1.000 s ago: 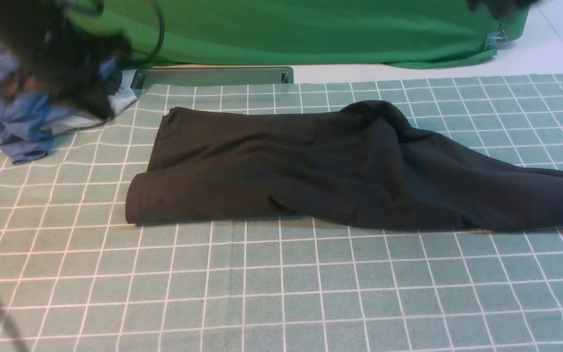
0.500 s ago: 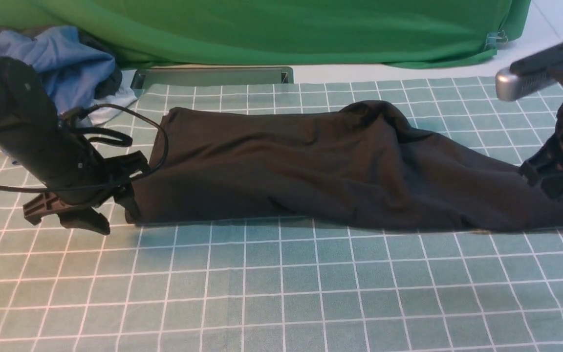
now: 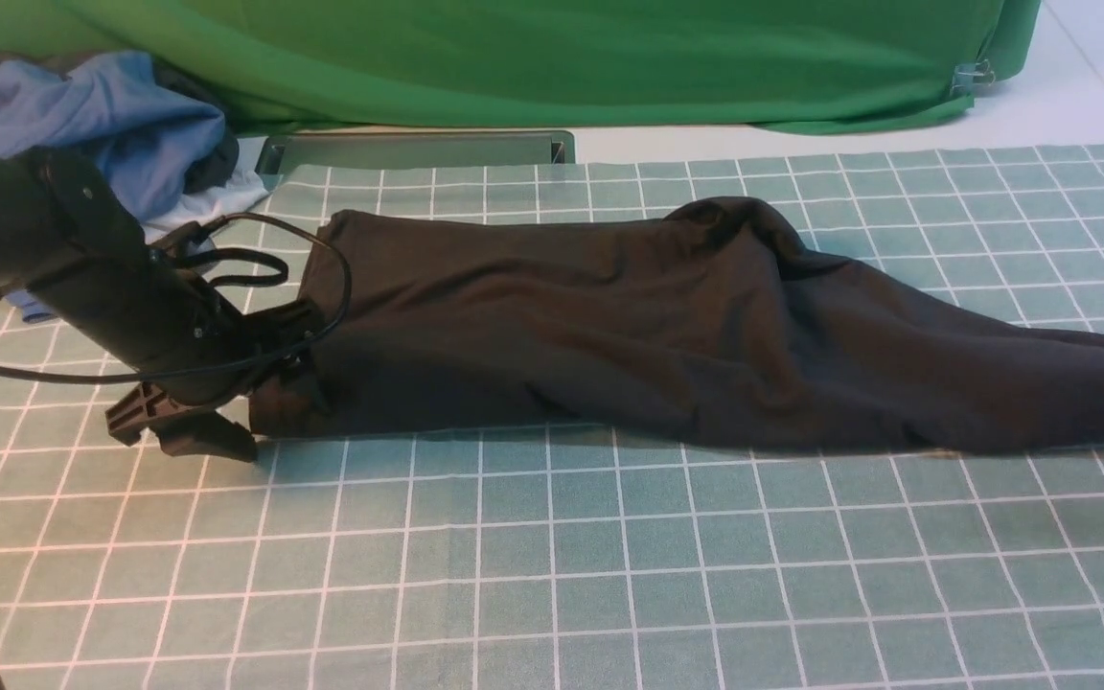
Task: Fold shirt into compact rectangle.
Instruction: 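Pull the folded dark garment lengthwise by its ends to straighten it flat on the table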
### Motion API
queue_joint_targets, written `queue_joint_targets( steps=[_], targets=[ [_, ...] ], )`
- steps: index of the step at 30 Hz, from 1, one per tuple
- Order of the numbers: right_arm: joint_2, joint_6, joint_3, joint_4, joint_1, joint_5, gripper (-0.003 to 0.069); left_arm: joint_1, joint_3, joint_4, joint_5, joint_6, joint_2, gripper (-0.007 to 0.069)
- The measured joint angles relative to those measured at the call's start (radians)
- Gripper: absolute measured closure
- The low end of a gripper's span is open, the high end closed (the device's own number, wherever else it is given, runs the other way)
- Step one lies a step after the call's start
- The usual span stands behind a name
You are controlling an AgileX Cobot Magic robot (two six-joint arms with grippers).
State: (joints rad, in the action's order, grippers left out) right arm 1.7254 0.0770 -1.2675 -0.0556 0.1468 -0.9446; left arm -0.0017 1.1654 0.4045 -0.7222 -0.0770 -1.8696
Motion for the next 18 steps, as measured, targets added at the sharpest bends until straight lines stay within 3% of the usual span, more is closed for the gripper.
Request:
queue_joint_targets(
  steps=[4, 11, 13, 14, 17, 18],
  targets=[
    [0.087, 0.008, 0.000, -0.004, 0.018, 0.094, 0.0109, 0.000, 0.000, 0.001, 0.004, 0.009, 0.000, 0.0220],
    [0.211, 0.045, 0.000, -0.007, 0.021, 0.194, 0.0093, 0.000, 0.000, 0.003, 0.033, 0.023, 0.000, 0.0547],
    [0.225, 0.045, 0.000, -0.007, 0.021, 0.196, 0.0103, 0.000, 0.000, 0.003, 0.037, 0.024, 0.000, 0.0582],
    [0.234, 0.045, 0.000, -0.007, 0.021, 0.197, 0.0123, 0.000, 0.000, 0.003, 0.038, 0.025, 0.000, 0.0596],
    [0.238, 0.037, -0.001, 0.003, 0.021, 0.203, 0.0302, 0.000, 0.000, 0.002, 0.040, 0.030, 0.000, 0.0606],
    [0.238, 0.020, -0.001, 0.003, 0.020, 0.203, 0.0434, 0.000, 0.000, 0.002, 0.039, 0.037, 0.000, 0.0606]
  ],
)
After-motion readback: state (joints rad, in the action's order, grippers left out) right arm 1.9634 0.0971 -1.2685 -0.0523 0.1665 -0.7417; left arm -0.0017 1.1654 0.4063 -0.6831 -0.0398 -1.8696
